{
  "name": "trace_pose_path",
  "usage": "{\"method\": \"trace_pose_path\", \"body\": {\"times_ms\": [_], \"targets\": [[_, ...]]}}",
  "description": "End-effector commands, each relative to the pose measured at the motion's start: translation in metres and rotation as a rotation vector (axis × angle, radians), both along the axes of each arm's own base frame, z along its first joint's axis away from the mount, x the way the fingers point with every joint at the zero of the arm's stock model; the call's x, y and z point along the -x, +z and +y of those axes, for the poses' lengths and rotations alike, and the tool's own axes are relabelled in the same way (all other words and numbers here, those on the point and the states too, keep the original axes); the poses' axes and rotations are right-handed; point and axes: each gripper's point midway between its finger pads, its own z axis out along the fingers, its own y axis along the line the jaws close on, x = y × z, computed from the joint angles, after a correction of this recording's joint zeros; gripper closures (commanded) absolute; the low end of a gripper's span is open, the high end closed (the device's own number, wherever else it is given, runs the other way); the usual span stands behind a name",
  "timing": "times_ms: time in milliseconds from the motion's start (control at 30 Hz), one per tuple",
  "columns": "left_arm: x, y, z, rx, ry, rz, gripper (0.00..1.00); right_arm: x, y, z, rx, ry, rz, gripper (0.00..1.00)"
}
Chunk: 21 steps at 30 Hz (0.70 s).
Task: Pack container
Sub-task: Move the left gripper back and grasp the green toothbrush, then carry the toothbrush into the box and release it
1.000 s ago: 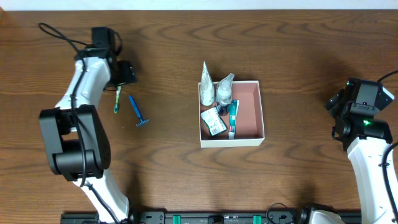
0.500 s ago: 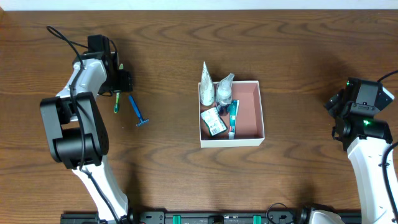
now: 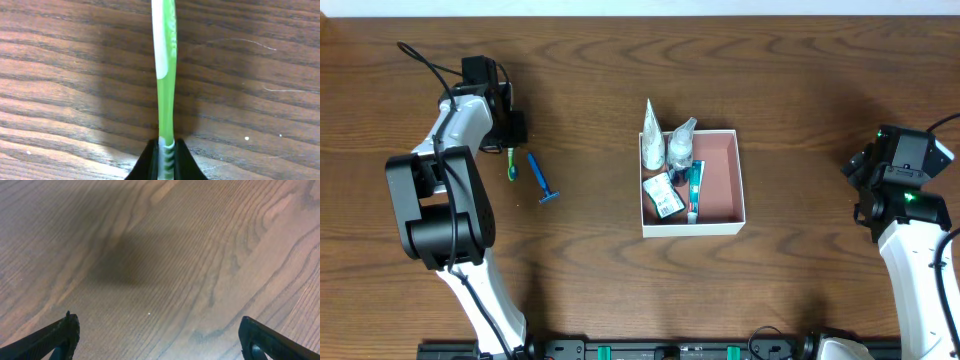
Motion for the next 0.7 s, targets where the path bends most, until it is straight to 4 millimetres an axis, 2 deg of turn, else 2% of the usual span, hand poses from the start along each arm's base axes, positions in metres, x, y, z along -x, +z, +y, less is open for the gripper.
{"method": "trace_pose_path", "body": {"times_ms": [0, 200, 333, 533, 667], "targets": [[0.007, -0.016, 0.000, 0.010, 0.036, 0.042, 0.94, 0.001, 0.003, -0.004, 0.015, -0.013, 0.001, 0.01], [0.008, -0.006, -0.001, 0.025, 0.100, 0.033, 0.94, 0.001, 0.003, -0.004, 0.015, -0.013, 0.001, 0.01], [0.004, 0.020, -0.001, 0.042, 0.164, -0.015, 0.94, 0.001, 0.003, -0.004, 0.015, -0.013, 0.001, 0.01], [-0.007, 0.085, -0.020, 0.136, 0.173, -0.162, 0.94, 0.001, 0.003, -0.004, 0.015, -0.013, 0.001, 0.01], [-0.009, 0.147, -0.049, 0.217, 0.100, -0.296, 0.94, 0.001, 0.003, -0.004, 0.015, -0.013, 0.001, 0.01]]}}
